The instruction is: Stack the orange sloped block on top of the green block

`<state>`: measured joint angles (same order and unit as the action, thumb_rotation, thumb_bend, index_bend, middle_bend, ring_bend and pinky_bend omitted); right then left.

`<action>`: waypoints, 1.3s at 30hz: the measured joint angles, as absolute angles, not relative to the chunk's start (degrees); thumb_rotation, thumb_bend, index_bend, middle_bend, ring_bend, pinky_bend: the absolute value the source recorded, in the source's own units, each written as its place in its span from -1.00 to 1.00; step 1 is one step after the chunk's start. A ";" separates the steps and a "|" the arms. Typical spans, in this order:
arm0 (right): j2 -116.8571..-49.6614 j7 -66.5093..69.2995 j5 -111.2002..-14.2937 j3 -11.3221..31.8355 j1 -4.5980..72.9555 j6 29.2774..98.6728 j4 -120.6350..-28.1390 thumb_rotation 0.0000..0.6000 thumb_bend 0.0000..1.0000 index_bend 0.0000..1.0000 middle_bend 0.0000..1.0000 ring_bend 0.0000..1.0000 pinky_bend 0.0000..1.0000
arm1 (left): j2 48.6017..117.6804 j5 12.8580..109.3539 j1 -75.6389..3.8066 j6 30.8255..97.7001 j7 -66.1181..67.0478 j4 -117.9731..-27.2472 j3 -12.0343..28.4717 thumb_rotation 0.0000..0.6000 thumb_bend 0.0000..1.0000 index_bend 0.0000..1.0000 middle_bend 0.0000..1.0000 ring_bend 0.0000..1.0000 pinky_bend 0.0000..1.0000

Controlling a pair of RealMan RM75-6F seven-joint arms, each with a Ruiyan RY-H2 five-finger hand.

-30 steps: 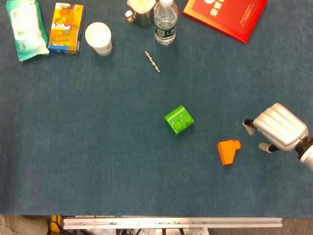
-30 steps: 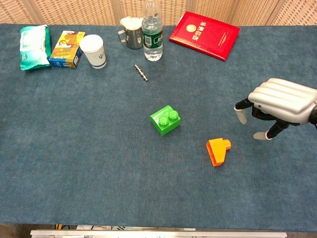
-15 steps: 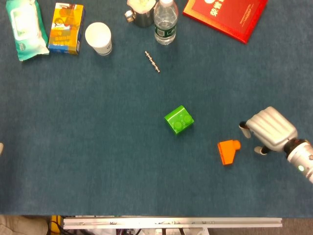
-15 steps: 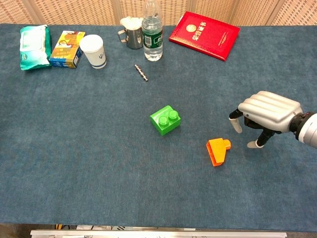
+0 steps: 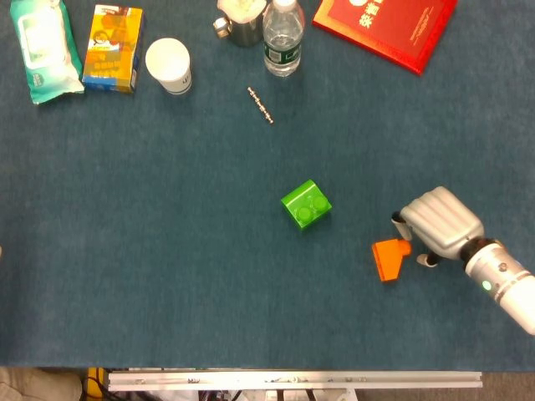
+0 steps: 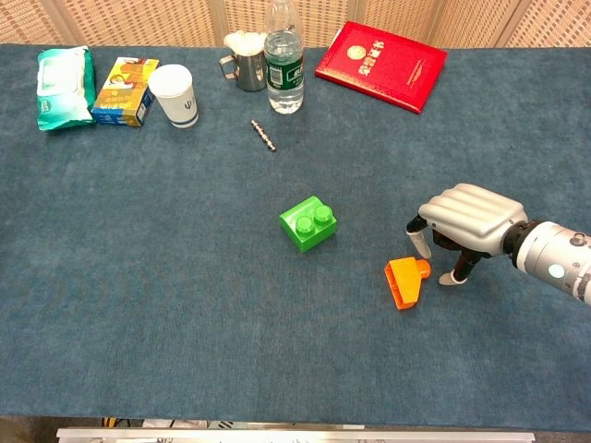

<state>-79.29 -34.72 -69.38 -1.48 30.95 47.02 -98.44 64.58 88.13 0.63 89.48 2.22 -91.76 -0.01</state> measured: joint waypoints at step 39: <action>-79.57 -39.65 -67.66 -1.42 39.06 47.95 -97.43 1.00 -0.40 0.28 1.00 1.00 1.00 | 64.30 87.87 1.45 90.62 0.31 -90.44 0.26 1.00 -0.59 -1.00 -1.00 -0.97 -1.00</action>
